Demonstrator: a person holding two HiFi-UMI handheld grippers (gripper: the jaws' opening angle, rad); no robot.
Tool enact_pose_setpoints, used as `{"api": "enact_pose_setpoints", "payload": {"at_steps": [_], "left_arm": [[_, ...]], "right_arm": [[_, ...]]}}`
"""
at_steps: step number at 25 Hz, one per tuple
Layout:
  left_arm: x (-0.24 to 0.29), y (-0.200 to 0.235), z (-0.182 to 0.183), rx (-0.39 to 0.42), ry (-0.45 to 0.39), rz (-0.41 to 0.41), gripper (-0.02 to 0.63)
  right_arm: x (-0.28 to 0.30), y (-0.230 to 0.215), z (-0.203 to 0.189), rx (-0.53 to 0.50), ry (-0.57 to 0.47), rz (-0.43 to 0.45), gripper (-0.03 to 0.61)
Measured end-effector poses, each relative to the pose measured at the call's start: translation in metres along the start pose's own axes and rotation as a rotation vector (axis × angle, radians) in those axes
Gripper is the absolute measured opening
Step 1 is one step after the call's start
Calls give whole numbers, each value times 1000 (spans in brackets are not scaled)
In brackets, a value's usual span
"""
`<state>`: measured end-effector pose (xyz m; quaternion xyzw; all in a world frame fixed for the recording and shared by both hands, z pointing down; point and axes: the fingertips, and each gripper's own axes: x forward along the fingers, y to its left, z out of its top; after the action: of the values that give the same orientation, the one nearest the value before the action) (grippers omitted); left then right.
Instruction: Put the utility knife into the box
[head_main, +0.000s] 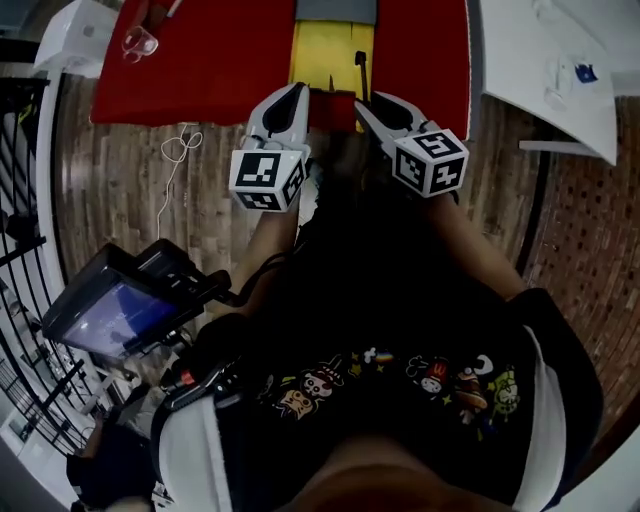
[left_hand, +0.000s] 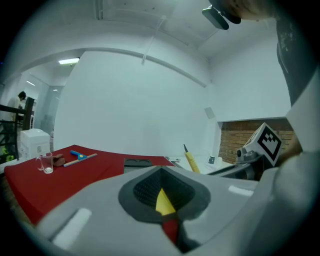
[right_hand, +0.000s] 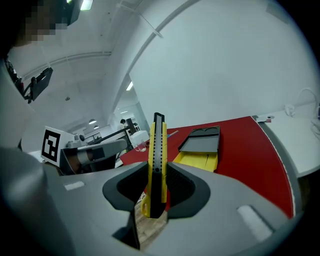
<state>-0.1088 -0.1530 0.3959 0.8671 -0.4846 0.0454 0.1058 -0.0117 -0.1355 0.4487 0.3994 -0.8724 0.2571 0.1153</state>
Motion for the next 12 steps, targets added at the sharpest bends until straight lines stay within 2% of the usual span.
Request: {"api": "enact_pose_setpoints", "payload": {"at_steps": [7,12], "left_arm": [[87,90,-9,-41,78,42,2],[128,114,-28,-72,126,69,2]], "right_arm": [[118,-74,34,26,87,-10,140],[161,-109,40,38,116,-8,140]]}}
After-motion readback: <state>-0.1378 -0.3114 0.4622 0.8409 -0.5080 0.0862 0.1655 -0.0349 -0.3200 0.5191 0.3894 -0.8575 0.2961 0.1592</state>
